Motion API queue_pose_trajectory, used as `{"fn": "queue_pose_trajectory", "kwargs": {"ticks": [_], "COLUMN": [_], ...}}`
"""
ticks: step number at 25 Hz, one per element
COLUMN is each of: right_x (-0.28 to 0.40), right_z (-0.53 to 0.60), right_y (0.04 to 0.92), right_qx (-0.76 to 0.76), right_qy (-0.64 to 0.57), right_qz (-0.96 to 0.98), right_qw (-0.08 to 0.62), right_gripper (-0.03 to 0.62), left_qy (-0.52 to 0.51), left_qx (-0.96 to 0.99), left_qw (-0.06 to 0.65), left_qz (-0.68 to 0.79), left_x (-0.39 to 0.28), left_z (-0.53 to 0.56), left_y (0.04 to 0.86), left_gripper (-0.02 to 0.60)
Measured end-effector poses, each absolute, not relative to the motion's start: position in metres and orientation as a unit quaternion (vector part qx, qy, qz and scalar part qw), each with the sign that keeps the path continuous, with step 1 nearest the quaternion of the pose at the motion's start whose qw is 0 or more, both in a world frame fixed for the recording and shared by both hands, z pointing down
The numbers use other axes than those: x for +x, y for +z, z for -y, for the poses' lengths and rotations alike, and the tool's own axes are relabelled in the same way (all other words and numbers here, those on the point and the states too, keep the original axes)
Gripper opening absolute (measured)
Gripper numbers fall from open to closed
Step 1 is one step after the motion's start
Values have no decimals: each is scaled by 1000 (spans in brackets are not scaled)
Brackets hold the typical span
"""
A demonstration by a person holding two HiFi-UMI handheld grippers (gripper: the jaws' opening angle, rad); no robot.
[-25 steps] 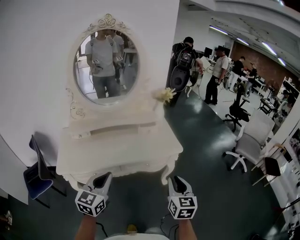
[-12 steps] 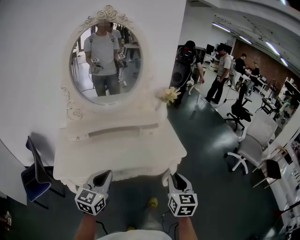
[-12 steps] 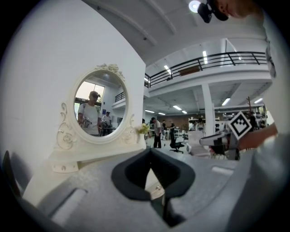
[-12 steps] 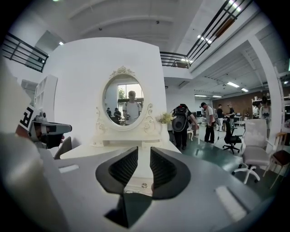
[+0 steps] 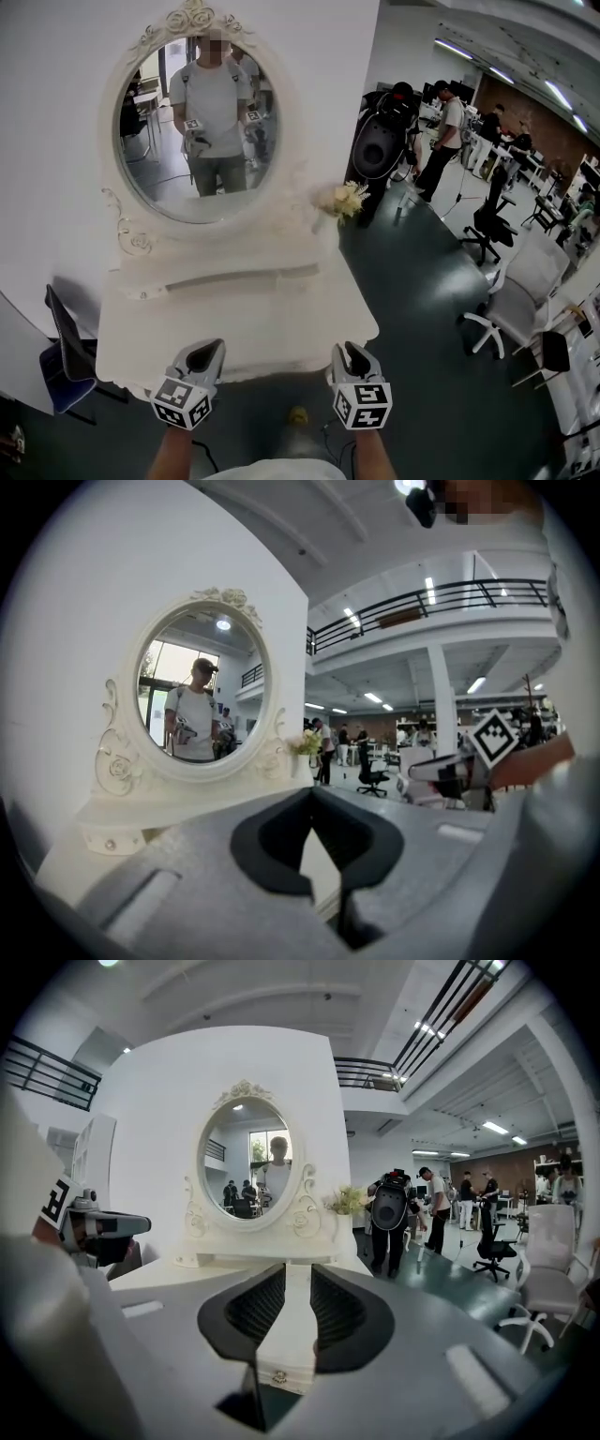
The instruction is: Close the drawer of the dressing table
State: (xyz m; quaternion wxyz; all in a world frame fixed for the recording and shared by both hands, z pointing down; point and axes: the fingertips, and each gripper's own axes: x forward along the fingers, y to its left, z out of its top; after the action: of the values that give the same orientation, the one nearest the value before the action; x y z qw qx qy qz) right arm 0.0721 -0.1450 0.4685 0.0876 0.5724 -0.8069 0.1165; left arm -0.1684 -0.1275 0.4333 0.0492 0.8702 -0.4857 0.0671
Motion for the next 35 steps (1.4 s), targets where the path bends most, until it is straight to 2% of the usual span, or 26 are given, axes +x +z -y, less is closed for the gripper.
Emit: {"fn": "queue_pose_trajectory", "kwargs": {"ticks": [17, 30, 35], "right_x": [106, 100, 86], "right_z": [318, 371, 387], "right_y": [490, 516, 538], "right_qx": [516, 487, 480], "right_qy": [136, 157, 169], "right_qz": [838, 848, 848], "right_qw": [115, 135, 146], "right_gripper": [69, 69, 69], "left_qy": [79, 94, 99], "left_qx": [841, 831, 826], "left_qw": [80, 89, 115], "left_qz": [529, 541, 542], "left_x": [-120, -110, -121], "left_z": [281, 326, 343], "left_y": [446, 454, 480], "left_gripper": [-2, -2, -2]}}
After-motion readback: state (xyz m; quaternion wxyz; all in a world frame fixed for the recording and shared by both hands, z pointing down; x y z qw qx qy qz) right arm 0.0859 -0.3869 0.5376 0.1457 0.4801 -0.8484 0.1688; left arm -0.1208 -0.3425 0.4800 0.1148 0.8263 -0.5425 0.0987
